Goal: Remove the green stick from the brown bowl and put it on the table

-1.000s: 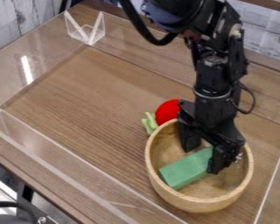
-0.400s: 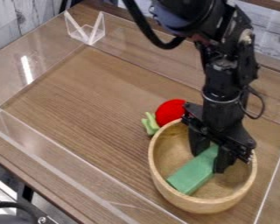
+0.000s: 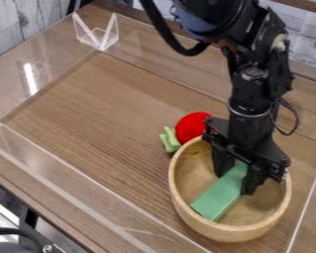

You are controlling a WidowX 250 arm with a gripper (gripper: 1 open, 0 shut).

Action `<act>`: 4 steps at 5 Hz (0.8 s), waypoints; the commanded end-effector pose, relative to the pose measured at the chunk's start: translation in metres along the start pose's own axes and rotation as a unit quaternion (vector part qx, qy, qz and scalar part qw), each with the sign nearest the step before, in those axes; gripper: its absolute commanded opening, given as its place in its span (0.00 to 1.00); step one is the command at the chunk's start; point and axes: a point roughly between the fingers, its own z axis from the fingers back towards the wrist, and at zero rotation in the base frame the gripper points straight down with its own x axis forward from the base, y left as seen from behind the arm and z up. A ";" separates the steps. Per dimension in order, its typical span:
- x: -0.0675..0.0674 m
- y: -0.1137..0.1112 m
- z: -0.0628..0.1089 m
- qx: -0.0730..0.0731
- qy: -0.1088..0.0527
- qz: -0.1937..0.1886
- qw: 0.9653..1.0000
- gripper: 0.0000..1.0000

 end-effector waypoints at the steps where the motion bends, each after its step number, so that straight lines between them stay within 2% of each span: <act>1: 0.006 0.002 0.015 -0.001 -0.031 0.002 1.000 0.00; 3: -0.001 0.016 0.014 0.002 -0.032 0.012 0.999 0.00; 4: 0.004 0.023 0.015 0.003 -0.033 -0.005 0.999 0.00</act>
